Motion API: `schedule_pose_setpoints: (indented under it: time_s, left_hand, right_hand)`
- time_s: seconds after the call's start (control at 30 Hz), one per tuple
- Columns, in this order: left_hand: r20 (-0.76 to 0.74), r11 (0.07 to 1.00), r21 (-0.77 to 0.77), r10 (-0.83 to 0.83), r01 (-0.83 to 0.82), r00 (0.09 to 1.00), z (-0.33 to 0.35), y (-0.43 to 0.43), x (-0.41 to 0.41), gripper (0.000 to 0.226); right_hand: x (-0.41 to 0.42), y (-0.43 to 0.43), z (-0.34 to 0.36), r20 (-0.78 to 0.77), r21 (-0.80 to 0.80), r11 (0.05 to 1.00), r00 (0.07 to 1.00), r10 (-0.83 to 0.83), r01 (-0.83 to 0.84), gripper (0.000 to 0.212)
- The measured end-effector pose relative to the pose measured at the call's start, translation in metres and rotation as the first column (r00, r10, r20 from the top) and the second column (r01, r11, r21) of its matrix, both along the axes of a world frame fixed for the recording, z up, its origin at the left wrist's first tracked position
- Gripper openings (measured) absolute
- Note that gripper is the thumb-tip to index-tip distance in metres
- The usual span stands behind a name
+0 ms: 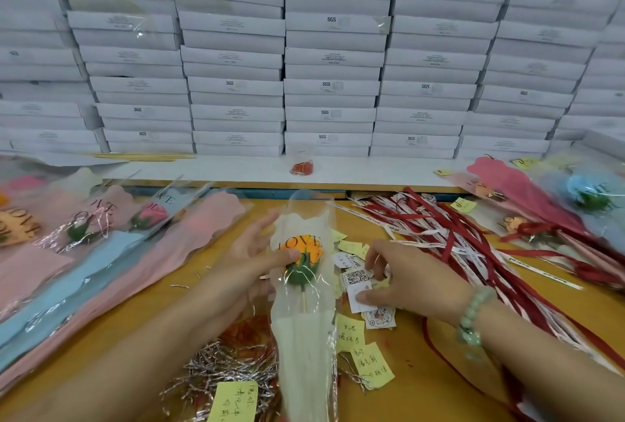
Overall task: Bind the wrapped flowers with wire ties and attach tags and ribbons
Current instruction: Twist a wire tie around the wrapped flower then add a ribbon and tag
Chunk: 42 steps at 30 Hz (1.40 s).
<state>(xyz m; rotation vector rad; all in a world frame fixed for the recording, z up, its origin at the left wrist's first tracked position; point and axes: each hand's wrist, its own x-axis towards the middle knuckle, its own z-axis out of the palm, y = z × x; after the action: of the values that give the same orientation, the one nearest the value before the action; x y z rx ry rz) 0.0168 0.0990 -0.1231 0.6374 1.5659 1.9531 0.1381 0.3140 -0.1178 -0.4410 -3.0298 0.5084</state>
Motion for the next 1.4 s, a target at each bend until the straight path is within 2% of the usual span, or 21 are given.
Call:
schedule_pose_setpoints:
  time_s: [0.13,0.2,0.33,0.5,0.6,0.67,0.73,0.8,0.87,0.97,1.1,1.27,1.4]
  left_hand:
    - [0.042,0.997,0.08,-0.009,0.006,0.999,0.0,0.0,0.001,0.078]
    - [0.041,0.996,0.074,-0.047,0.044,0.998,-0.003,0.0,0.0,0.084]
    - [0.022,0.994,0.038,-0.104,0.103,0.994,-0.007,0.003,0.004,0.1]
    - [0.006,0.98,0.019,-0.2,0.2,0.98,-0.013,0.003,0.004,0.095]
    - [-0.036,0.991,-0.019,-0.131,0.13,0.991,-0.016,0.003,0.007,0.077]
    - [-0.045,0.998,-0.048,-0.029,0.027,0.999,-0.019,0.005,0.005,0.064]
    - [-0.065,0.994,-0.085,0.057,-0.062,0.996,-0.025,0.007,0.002,0.045]
    - [-0.084,0.991,-0.096,0.082,-0.09,0.993,-0.027,0.006,-0.001,0.036]
    - [-0.099,0.991,-0.101,0.077,-0.087,0.992,-0.027,0.005,-0.003,0.039]
    - [-0.119,0.995,-0.096,0.022,-0.033,0.993,-0.026,0.004,-0.005,0.056]
    - [-0.129,0.992,-0.117,-0.063,0.048,0.99,-0.023,0.003,-0.006,0.073]
    - [-0.125,0.989,-0.123,-0.098,0.083,0.987,-0.02,0.002,-0.005,0.075]
    - [-0.136,0.988,-0.119,-0.111,0.095,0.984,-0.02,0.001,-0.007,0.077]
  right_hand:
    - [-0.002,-0.001,-0.003,-0.063,-0.044,0.998,0.998,0.032,-0.034,0.036]
    - [-0.002,0.0,-0.005,-0.075,-0.076,0.996,0.997,0.035,-0.041,0.032]
    - [-0.002,0.007,-0.006,-0.122,-0.261,0.965,0.993,0.004,-0.036,0.024]
    - [-0.005,0.016,-0.003,-0.192,-0.479,0.876,0.98,-0.054,-0.046,0.008]
    - [-0.006,0.017,-0.005,-0.25,-0.555,0.831,0.957,-0.145,-0.019,0.009]
    - [-0.006,0.017,-0.004,-0.295,-0.567,0.824,0.937,-0.186,-0.015,0.014]
    - [-0.007,0.017,0.0,-0.35,-0.585,0.81,0.916,-0.199,-0.047,0.018]
    - [-0.008,0.017,0.006,-0.386,-0.617,0.781,0.902,-0.193,-0.096,0.021]
    - [-0.009,0.016,0.012,-0.393,-0.624,0.772,0.903,-0.173,-0.124,0.022]
    - [-0.015,0.014,0.024,-0.383,-0.611,0.777,0.916,-0.122,-0.153,0.024]
    - [-0.03,0.007,0.038,-0.366,-0.525,0.833,0.93,-0.037,-0.173,0.019]
    - [-0.057,-0.009,0.044,-0.341,-0.467,0.862,0.94,0.028,-0.195,0.006]
    - [-0.074,-0.018,0.041,-0.226,-0.421,0.877,0.963,0.145,-0.231,0.007]
